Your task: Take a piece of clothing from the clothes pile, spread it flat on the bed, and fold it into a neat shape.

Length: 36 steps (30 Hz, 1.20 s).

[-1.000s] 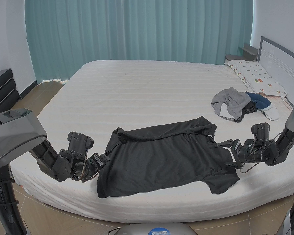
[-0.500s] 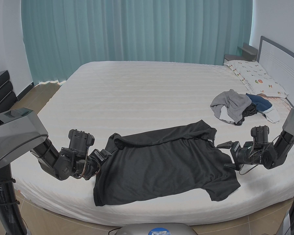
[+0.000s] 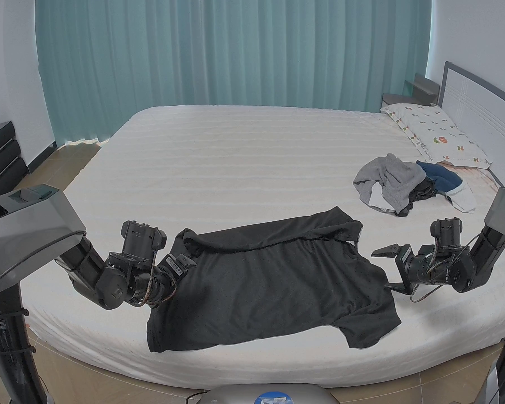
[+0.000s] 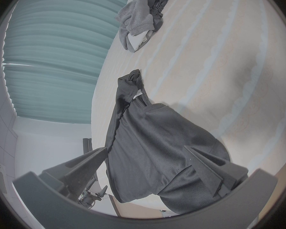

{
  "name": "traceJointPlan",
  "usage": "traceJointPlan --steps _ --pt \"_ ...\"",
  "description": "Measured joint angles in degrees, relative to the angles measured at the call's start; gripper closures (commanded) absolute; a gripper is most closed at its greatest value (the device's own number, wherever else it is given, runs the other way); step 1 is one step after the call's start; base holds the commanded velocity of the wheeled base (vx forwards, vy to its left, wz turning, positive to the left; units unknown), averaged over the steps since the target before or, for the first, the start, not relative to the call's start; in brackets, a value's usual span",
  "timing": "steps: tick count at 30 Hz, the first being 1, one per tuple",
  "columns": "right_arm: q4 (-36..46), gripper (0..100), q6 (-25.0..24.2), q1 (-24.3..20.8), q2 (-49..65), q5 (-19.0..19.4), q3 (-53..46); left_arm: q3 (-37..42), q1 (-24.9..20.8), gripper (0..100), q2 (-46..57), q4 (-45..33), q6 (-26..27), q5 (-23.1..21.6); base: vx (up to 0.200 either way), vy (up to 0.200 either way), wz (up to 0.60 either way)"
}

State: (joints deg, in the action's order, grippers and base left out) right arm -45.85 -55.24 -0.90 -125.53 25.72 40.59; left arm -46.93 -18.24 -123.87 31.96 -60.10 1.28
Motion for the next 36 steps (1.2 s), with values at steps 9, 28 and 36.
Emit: traceJointPlan --steps 9,28,36 --pt "0.0 0 0.1 -0.1 0.0 -0.1 -0.2 -5.0 0.7 0 -1.0 -0.3 1.3 0.8 0.000 0.000 0.00" --pt "-6.1 0 0.2 -0.9 -0.9 -0.6 -2.1 -24.0 1.5 0 -15.6 -0.7 21.7 8.7 0.000 0.000 0.00" --pt "-7.2 0 0.2 -1.2 -1.5 -0.6 -3.1 -29.7 2.2 100 -21.0 -0.5 27.4 12.2 0.000 0.000 0.00"
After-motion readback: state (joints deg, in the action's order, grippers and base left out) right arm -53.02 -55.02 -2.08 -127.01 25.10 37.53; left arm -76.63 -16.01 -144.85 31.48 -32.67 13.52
